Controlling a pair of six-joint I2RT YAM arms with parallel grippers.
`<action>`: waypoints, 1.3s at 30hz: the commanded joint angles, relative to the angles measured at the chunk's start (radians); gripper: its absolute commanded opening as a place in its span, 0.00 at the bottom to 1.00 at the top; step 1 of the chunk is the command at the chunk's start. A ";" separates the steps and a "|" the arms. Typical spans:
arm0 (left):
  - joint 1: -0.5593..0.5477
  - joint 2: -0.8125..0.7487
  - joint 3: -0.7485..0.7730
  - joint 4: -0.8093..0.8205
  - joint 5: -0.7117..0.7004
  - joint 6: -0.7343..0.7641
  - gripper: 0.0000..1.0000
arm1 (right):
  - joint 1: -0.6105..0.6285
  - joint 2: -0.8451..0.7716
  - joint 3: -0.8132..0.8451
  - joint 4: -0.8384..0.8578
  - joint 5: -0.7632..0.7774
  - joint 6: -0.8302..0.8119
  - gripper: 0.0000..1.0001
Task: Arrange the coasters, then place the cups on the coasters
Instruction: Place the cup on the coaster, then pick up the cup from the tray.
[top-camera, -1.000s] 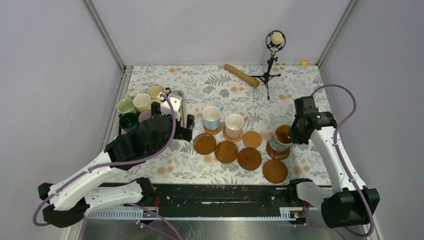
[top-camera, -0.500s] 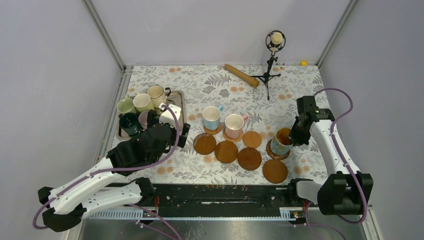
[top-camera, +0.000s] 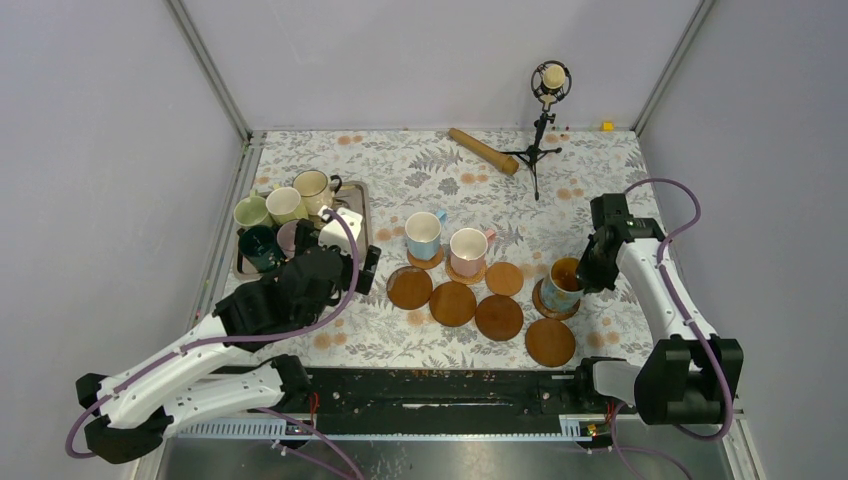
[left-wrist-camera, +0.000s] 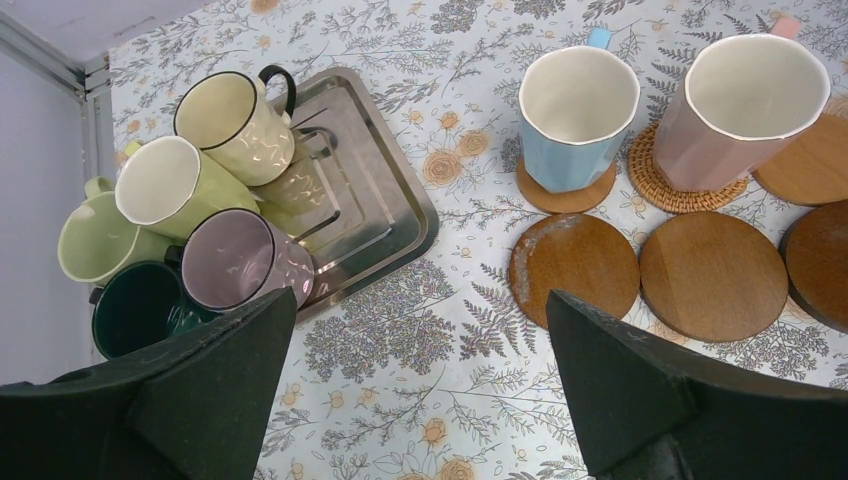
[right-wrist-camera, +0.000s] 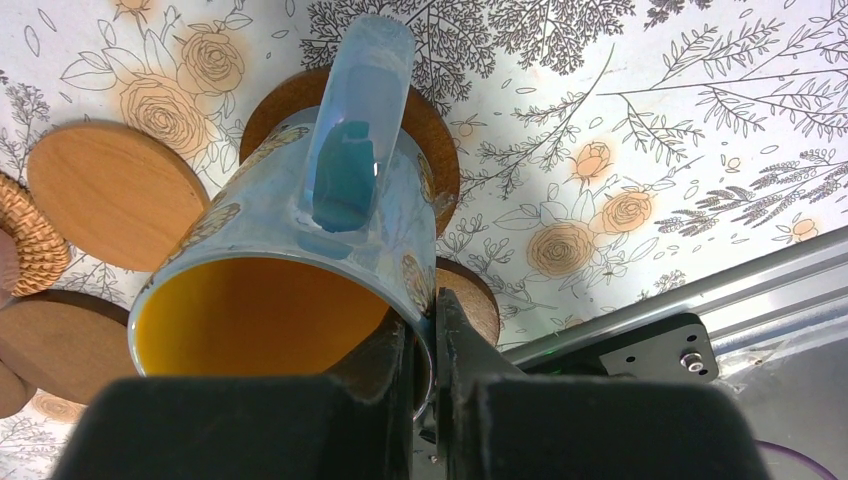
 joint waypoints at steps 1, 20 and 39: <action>0.000 -0.017 -0.011 0.043 -0.032 0.013 0.99 | -0.003 0.003 0.002 0.035 -0.009 -0.014 0.00; 0.000 -0.028 -0.006 0.033 -0.188 -0.054 0.99 | -0.032 -0.002 0.153 -0.044 -0.043 -0.027 0.61; 0.756 0.212 0.066 0.031 0.209 -0.431 0.92 | -0.027 -0.559 -0.105 0.343 -0.447 0.076 0.99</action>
